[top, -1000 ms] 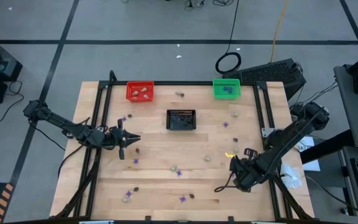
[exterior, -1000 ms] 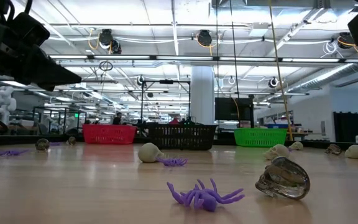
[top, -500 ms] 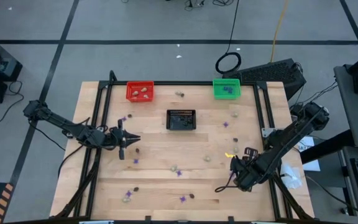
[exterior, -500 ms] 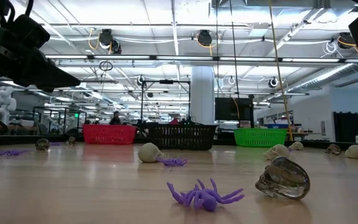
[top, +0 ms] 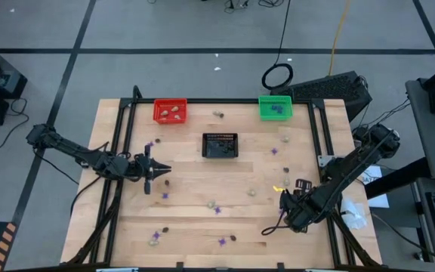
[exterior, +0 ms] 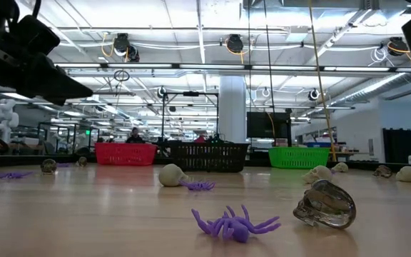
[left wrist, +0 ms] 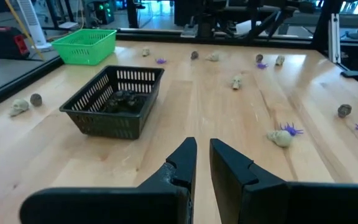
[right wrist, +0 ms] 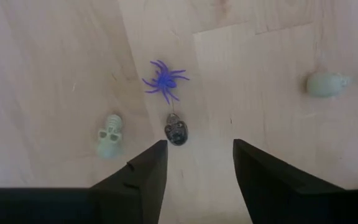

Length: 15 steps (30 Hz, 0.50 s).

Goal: Sort Halloween decoration
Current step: Put the black skull toy into the black bin

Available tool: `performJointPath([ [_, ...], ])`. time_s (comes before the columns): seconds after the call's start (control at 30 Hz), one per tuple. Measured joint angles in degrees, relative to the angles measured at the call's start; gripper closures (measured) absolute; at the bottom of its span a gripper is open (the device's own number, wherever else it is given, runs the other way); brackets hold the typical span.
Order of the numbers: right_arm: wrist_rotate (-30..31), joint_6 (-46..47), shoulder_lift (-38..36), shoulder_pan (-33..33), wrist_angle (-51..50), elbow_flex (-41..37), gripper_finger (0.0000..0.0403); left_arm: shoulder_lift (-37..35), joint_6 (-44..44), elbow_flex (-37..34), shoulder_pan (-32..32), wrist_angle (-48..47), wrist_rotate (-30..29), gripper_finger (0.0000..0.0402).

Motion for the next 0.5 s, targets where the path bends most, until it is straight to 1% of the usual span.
performJointPath([
  [0.13,0.0,-0.9,0.0,0.0,0.7,-0.1,0.0229,0.0,0.9,0.0,4.2,0.1,4.1,0.036],
  [0.27,-0.2,1.3,0.0,0.0,4.4,-2.9,0.0229,0.0,1.9,0.1,7.6,0.1,7.0,0.036],
  [0.4,-3.9,1.6,0.0,0.0,10.5,-7.0,0.0229,0.0,1.9,0.1,9.5,0.0,7.3,0.036],
  [0.5,-4.7,2.1,0.0,0.0,12.1,-8.8,0.0229,0.0,1.9,0.1,10.2,0.0,7.4,0.036],
])
